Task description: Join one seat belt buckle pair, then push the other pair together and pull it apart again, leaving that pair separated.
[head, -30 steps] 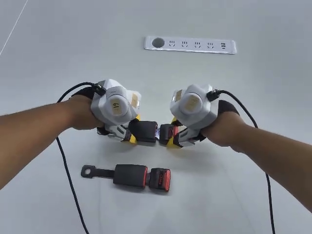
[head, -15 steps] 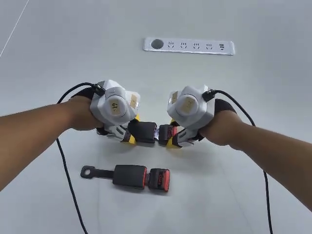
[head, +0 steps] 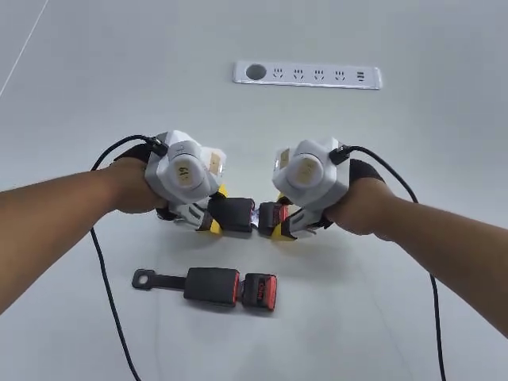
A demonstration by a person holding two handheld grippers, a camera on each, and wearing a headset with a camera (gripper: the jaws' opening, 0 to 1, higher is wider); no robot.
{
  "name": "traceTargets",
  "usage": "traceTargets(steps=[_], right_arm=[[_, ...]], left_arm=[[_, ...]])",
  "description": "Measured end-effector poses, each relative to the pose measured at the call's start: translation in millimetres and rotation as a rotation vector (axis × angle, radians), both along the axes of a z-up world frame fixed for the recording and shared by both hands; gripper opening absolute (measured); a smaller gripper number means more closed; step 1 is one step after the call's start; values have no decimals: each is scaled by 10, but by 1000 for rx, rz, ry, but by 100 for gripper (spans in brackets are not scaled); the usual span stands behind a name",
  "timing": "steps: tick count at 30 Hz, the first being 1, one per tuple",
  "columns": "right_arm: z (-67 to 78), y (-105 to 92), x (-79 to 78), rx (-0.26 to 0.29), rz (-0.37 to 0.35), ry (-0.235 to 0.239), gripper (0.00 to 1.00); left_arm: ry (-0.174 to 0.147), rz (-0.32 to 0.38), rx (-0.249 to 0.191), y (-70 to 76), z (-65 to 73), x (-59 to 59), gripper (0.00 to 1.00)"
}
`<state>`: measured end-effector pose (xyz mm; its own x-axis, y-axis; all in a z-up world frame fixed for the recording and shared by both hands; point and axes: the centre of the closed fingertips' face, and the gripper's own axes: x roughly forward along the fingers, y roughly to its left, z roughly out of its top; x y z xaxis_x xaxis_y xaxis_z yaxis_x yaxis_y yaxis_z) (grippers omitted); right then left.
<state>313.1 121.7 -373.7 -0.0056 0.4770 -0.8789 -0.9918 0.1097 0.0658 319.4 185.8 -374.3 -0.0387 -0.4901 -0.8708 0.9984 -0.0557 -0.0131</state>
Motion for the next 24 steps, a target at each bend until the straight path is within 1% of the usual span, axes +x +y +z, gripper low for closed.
traceTargets(steps=[4,7,10,12,16,18,24], right_arm=[[0,-20,5,-4,-4,-1,31],[0,-94,18,-15,-17,4,31],[4,-151,14,-7,-16,4,31],[5,-145,14,2,-14,4,31],[5,-172,9,2,1,3,31],[5,-247,14,1,8,1,31],[6,-478,17,-6,-3,5,32]], left_arm=[[0,19,0,16,-11,14,33],[1,38,-7,29,-2,17,33],[-1,30,-6,19,14,2,33],[-2,21,1,10,27,-11,33],[-1,12,-1,16,21,-6,33],[-1,4,1,17,18,-1,33],[-1,4,0,16,16,2,33]])
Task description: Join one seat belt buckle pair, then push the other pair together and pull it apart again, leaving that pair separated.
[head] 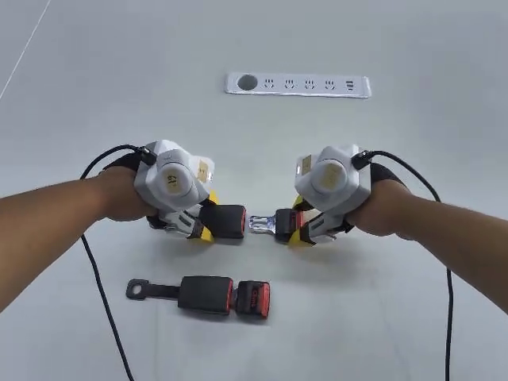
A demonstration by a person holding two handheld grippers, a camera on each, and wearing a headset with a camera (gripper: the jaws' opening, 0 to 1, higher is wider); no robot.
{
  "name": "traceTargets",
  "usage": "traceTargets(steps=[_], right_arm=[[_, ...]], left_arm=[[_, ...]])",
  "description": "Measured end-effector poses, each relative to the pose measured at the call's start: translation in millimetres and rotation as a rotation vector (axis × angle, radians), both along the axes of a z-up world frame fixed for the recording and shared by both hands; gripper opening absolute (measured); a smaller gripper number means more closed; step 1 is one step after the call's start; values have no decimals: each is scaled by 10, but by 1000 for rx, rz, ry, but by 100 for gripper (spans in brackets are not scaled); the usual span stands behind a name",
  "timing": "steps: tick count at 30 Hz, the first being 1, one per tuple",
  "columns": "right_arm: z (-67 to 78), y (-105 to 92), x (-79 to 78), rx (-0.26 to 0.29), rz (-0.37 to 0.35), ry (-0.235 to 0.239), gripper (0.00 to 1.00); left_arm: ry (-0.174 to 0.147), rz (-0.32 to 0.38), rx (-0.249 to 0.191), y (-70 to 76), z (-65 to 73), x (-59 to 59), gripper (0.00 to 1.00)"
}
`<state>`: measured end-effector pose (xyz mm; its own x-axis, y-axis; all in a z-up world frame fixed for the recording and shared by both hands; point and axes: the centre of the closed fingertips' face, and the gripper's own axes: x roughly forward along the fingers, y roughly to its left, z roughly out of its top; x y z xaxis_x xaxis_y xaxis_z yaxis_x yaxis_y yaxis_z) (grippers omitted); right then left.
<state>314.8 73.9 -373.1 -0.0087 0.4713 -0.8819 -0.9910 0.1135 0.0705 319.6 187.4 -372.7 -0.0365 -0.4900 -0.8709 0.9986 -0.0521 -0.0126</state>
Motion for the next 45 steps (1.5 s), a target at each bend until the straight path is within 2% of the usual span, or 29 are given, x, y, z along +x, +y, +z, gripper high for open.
traceTargets(steps=[13,21,32,42,45], right_arm=[[1,-339,-42,-13,-23,1,33],[0,-526,-70,-19,-35,5,33],[-3,-797,-73,-23,-69,8,34],[0,-917,-81,3,-89,7,35],[-2,-904,-86,-8,-72,-3,35]], left_arm=[[11,8,16,-30,62,-28,33],[9,-8,33,-19,79,-8,33],[9,22,31,11,77,29,33],[17,42,37,20,73,40,34],[33,80,32,9,76,48,34]])
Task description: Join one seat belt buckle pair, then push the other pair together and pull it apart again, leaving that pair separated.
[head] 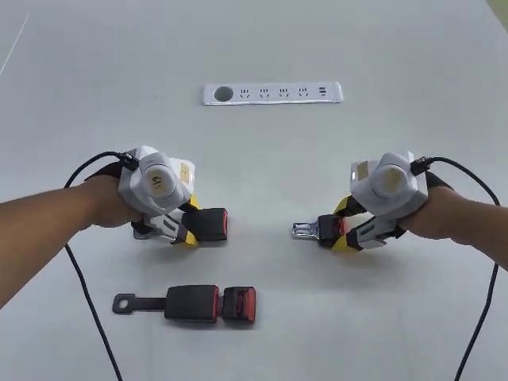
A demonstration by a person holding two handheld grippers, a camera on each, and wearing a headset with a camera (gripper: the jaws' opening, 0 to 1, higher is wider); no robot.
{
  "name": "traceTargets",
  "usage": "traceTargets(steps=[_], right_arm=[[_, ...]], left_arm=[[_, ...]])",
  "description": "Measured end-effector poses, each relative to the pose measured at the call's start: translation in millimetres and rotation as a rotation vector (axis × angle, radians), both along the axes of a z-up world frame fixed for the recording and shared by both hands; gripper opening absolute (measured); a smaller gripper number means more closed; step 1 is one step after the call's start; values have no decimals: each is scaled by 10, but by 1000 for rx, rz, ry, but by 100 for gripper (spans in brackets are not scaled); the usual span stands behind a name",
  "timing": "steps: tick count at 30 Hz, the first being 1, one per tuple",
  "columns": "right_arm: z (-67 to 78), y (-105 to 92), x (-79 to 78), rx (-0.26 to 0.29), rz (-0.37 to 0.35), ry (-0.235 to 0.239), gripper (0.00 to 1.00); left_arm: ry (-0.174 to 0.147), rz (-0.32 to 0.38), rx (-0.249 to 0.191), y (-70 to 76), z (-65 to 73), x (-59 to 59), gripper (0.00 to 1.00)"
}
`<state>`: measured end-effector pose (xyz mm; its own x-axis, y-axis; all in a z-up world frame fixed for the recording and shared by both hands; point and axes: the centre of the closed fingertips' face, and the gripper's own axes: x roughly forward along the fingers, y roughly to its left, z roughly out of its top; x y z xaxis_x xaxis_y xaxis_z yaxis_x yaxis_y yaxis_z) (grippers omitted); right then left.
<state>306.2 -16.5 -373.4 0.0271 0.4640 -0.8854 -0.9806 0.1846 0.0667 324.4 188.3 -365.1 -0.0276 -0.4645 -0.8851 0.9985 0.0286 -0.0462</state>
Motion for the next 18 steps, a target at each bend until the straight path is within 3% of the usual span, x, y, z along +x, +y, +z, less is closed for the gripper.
traceTargets(steps=[2,3,4,5,7,8,10,12,14,15,18], right_arm=[[0,6,-21,-9,8,-5,37],[4,7,-31,-10,6,-3,39],[6,5,-45,-9,-3,2,43],[8,4,-56,-8,-14,5,47],[-2,-62,-76,-13,-61,-16,58],[6,-78,-80,-7,-75,-27,62],[62,-87,-77,36,-132,-65,65],[152,-85,-53,81,-214,-109,67],[253,-75,-28,131,-279,-150,69],[341,-45,-22,182,-342,-168,71],[502,-75,19,254,-489,-211,75]], left_arm=[[11,37,-3,-7,1,2,35],[-6,72,-6,-12,1,28,36],[-51,70,9,12,-16,103,44],[-62,77,17,30,-13,109,51],[-27,112,-22,13,54,47,60],[-38,138,-43,7,84,102,60],[-46,192,-85,5,182,117,62],[-52,249,-111,36,254,135,71],[-77,311,-148,75,350,183,75],[-84,339,-168,85,393,198,76],[-82,468,-245,117,545,214,83]])
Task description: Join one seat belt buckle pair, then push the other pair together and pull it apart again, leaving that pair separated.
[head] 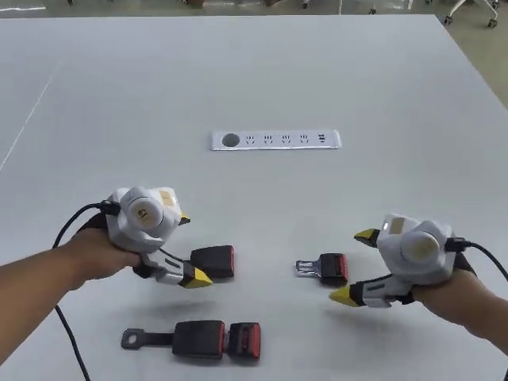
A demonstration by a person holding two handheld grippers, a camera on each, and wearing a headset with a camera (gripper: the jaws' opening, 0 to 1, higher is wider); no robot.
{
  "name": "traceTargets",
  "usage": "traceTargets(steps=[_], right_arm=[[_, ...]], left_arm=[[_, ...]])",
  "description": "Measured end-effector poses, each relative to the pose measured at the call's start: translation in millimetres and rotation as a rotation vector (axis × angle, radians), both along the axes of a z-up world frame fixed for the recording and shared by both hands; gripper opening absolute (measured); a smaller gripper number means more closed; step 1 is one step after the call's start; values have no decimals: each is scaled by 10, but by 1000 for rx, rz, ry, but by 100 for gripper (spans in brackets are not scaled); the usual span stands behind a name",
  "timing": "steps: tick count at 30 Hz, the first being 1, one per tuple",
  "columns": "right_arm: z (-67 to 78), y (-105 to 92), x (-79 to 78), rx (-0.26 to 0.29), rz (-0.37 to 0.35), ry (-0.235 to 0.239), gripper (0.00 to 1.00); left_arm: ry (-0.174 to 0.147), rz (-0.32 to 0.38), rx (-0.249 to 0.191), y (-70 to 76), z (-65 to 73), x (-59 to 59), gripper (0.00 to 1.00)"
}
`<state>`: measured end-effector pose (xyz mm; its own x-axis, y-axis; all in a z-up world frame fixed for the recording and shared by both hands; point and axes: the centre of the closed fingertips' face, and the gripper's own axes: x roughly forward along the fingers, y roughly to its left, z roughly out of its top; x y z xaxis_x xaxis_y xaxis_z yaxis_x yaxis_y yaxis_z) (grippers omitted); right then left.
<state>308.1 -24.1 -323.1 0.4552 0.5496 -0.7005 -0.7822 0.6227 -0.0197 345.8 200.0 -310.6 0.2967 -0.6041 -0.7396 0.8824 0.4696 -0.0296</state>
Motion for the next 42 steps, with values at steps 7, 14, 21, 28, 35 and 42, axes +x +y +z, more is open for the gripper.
traceTargets(steps=[7,14,21,28,35,42], right_arm=[[354,-101,-26,149,-265,-78,83],[595,-90,-205,211,-363,-130,85],[822,-80,-459,238,-406,-187,86],[940,-86,-761,250,-427,-218,88],[969,-110,-1012,252,-447,-236,91],[889,-107,-1222,224,-441,-231,92]], left_arm=[[-15,218,-126,161,285,-122,94],[-35,344,-194,374,455,-392,100],[-30,465,-259,582,606,-802,100],[-42,547,-311,794,712,-1144,100],[-75,544,-318,918,771,-1418,100],[-76,515,-308,998,757,-1655,100]])
